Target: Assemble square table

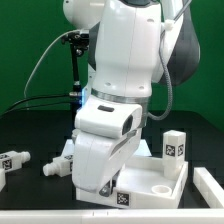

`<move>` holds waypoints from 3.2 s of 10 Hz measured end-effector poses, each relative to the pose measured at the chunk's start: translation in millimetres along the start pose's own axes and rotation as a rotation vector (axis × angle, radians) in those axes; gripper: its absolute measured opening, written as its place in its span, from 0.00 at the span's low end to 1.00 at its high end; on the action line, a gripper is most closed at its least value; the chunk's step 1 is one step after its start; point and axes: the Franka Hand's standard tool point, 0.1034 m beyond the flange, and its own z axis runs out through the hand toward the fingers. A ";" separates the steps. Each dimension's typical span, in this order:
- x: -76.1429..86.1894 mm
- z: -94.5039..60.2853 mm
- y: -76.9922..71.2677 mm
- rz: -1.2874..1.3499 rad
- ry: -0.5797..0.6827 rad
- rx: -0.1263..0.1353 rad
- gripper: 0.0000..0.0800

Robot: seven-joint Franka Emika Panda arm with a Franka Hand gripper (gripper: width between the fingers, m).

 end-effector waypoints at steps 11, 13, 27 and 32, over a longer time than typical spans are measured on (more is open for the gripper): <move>33.9 -27.5 34.3 -0.243 0.088 -0.048 0.06; 44.8 -17.7 29.8 -0.226 0.101 -0.055 0.06; 64.9 -17.4 36.0 -0.252 -0.032 -0.033 0.07; 58.5 -14.8 34.4 -0.248 -0.040 -0.015 0.07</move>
Offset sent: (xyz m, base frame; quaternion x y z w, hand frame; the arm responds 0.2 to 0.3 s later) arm 0.0000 0.0000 0.0000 0.0000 0.0000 0.0000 1.0000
